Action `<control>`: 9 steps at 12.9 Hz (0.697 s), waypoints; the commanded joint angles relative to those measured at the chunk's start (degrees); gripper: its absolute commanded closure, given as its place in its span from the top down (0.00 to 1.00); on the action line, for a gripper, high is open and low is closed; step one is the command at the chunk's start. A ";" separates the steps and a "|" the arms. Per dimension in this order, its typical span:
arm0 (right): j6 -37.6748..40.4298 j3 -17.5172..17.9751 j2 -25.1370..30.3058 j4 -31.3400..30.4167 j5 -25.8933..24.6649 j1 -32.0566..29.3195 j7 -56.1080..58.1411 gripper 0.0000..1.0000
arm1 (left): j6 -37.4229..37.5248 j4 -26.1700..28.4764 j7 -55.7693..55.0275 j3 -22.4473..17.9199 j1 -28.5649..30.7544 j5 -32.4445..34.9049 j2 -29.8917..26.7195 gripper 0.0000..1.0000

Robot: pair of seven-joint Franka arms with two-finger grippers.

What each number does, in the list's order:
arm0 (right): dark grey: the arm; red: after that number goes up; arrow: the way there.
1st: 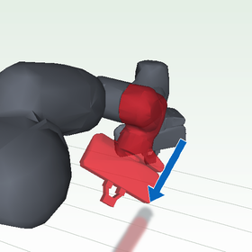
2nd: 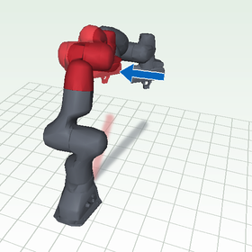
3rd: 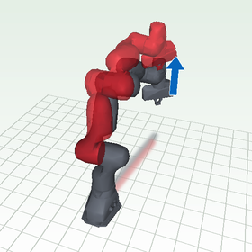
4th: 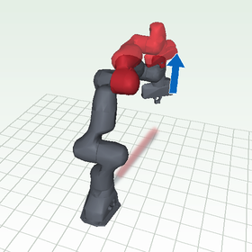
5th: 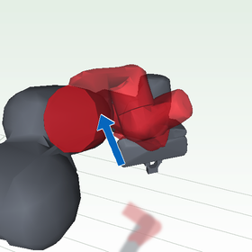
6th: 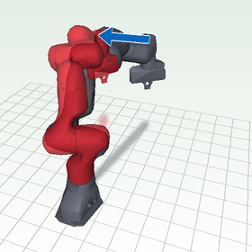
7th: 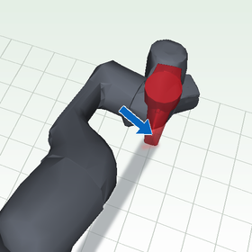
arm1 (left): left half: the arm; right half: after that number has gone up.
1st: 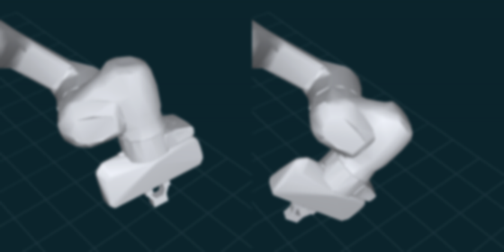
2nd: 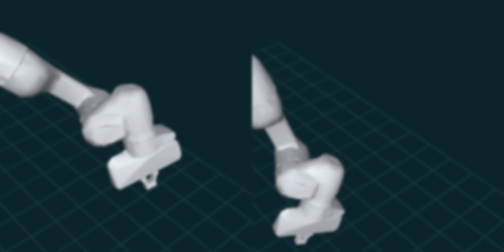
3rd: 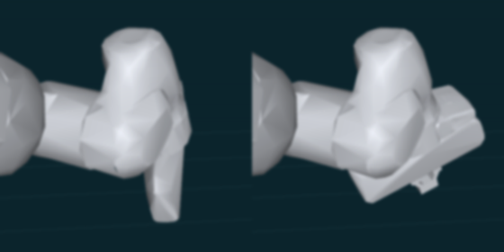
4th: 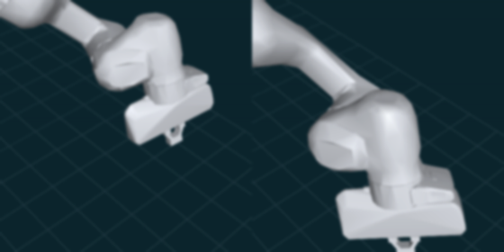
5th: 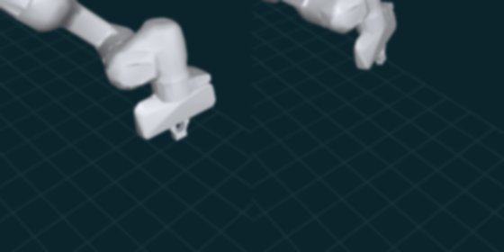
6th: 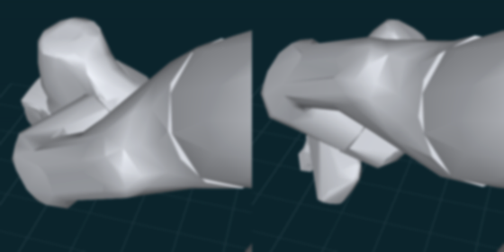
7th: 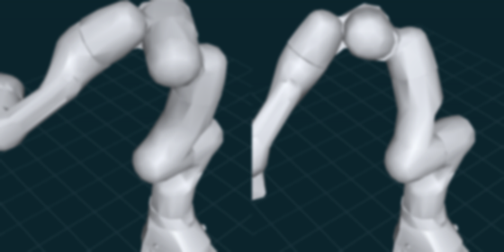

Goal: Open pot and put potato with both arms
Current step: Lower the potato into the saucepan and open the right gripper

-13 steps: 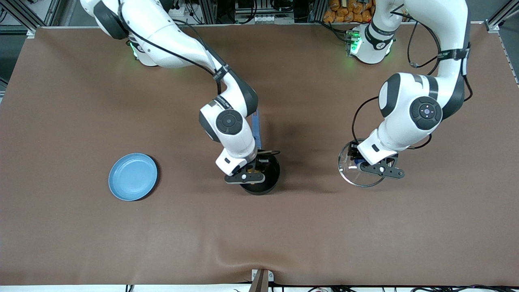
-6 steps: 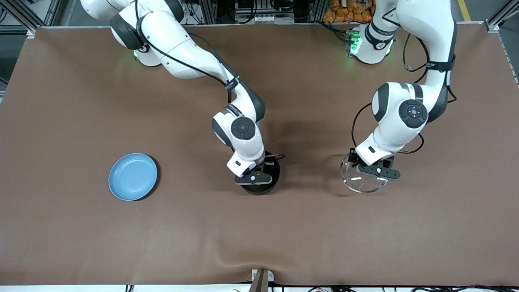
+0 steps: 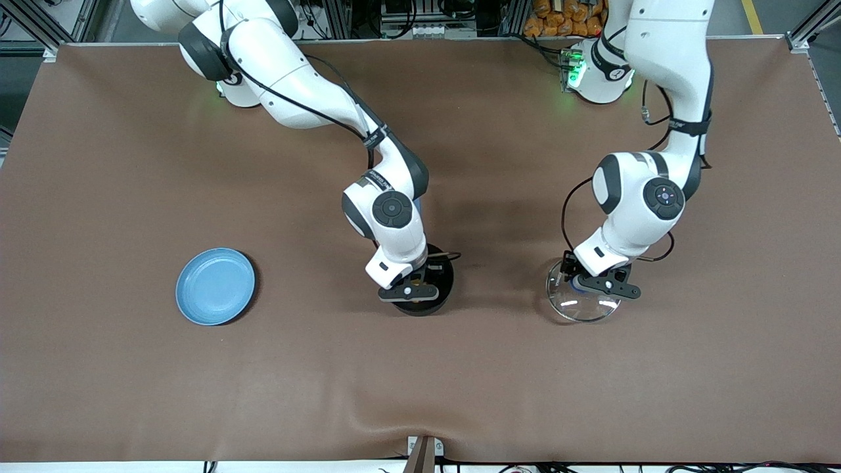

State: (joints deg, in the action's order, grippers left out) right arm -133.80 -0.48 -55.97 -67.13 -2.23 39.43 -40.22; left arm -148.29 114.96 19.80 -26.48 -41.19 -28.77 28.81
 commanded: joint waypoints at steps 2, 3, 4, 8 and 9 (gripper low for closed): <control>1.52 -0.66 1.73 1.39 -1.20 0.03 -1.00 1.00 | -2.09 -0.17 6.46 0.99 0.50 -7.16 1.68 0.06; 2.39 -0.66 2.70 1.21 -1.19 -0.23 -0.91 1.00 | -2.09 -0.17 7.87 0.99 0.50 -8.48 2.03 0.07; 4.49 -0.75 3.49 1.21 -1.28 -0.41 -0.82 1.00 | -2.09 -0.17 8.75 0.99 0.59 -8.93 2.12 0.12; 13.71 -0.66 9.55 1.30 0.03 -2.69 -0.20 1.00 | -2.09 -0.26 9.03 0.99 0.59 -8.93 2.12 0.85; 16.17 -0.66 11.74 1.30 0.12 -4.17 -0.12 1.00 | -2.09 -0.26 9.11 0.99 0.59 -8.93 2.12 0.92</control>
State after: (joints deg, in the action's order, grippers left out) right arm -122.04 -1.80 -48.94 -64.70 -2.21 37.53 -40.18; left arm -149.60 114.80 27.14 -25.87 -41.06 -36.38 31.35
